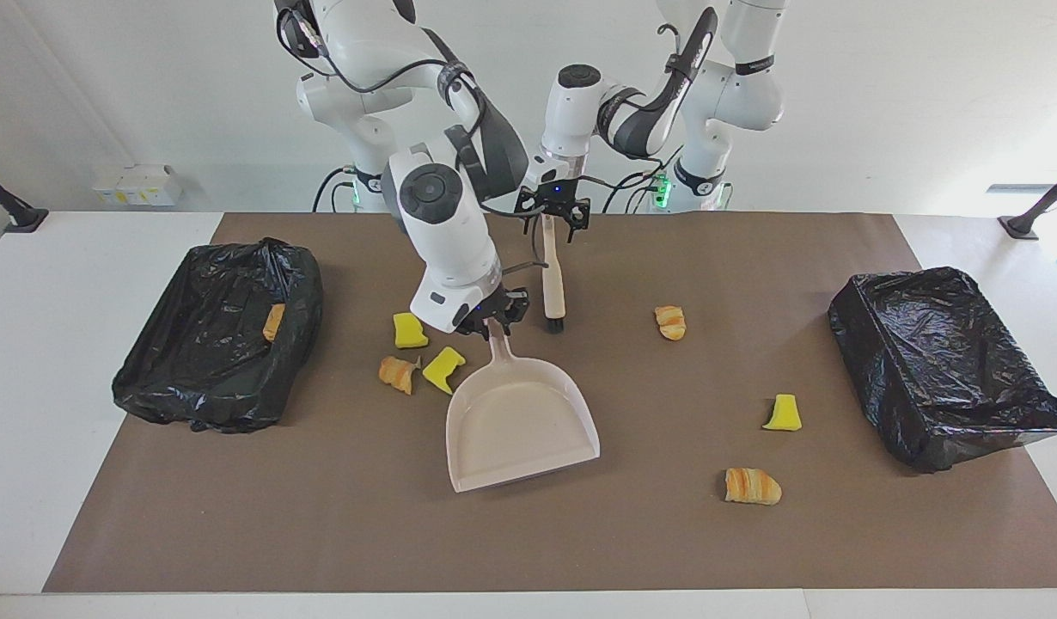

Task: Sweep and dump trash in bin
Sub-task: 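Lift the dustpan with the right gripper while the left gripper lifts the brush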

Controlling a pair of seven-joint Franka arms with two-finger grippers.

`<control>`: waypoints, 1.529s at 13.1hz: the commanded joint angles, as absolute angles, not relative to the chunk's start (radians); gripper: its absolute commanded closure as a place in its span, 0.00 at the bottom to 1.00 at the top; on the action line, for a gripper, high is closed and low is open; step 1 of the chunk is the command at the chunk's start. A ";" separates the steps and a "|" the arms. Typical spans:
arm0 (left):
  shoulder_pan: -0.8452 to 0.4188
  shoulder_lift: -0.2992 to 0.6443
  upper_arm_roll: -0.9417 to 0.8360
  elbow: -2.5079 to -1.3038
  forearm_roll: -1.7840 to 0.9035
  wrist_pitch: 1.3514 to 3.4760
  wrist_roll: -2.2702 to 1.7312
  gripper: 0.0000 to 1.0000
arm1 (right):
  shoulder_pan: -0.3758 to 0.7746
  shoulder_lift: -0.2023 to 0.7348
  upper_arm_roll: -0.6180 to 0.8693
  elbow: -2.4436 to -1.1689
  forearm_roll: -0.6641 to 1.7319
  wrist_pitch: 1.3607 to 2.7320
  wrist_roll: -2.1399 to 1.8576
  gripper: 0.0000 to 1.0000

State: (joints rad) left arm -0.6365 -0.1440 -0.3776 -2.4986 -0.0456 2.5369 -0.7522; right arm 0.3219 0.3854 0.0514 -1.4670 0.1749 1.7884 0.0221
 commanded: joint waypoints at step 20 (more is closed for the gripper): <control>-0.480 -0.144 -0.367 -2.332 -0.037 2.176 -0.754 1.00 | 0.215 0.199 0.055 -1.796 -0.067 1.864 -1.068 1.00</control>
